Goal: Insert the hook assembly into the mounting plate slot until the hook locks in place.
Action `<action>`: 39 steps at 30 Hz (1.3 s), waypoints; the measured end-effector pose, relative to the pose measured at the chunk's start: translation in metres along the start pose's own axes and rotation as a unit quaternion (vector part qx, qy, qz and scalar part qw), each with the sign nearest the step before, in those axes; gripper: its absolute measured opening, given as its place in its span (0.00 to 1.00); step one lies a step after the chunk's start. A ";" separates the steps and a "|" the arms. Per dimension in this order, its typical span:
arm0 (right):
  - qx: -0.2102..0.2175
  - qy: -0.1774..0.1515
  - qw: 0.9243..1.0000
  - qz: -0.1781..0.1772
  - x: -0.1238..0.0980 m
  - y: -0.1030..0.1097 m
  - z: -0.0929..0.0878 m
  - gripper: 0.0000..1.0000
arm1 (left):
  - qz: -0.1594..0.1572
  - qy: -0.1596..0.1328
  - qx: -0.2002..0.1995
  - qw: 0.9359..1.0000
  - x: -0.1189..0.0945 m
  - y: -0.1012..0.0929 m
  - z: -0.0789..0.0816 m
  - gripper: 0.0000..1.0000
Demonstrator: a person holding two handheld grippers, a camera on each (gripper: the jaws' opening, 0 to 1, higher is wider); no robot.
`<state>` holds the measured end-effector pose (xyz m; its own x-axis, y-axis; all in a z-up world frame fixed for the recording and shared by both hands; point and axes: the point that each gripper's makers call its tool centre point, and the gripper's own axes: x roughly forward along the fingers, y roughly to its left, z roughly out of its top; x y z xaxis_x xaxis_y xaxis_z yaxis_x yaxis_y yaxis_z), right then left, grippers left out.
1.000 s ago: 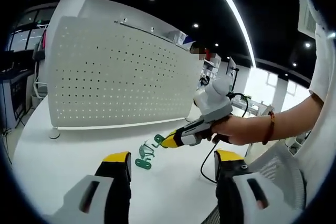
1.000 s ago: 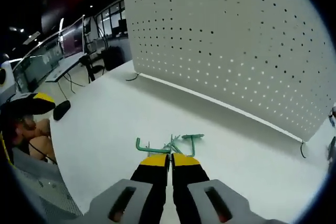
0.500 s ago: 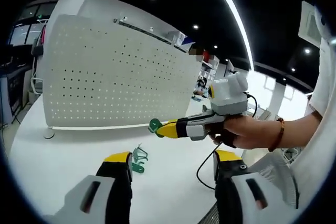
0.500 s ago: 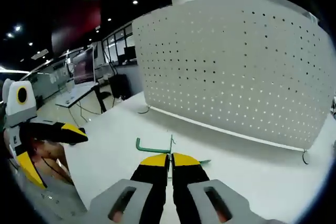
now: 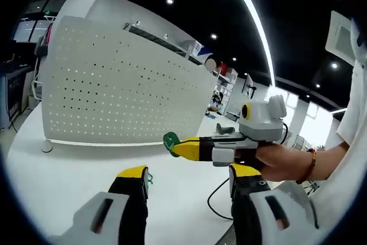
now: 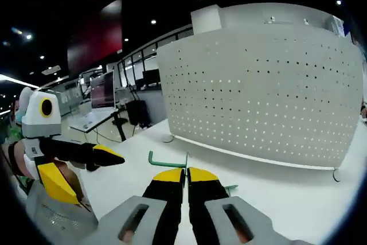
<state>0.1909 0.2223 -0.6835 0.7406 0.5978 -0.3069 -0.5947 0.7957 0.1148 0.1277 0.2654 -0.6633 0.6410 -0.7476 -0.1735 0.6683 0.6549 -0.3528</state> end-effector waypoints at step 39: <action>0.012 -0.093 0.994 0.053 -0.039 0.043 0.020 0.01 | -0.020 -0.031 -0.052 0.998 0.009 -0.018 0.021 0.15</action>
<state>0.1430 0.2351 -0.6478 0.7203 0.6844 -0.1126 -0.6667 0.7280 0.1596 0.1289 0.2492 -0.6390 0.6389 -0.7624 -0.1024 0.6526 0.6077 -0.4525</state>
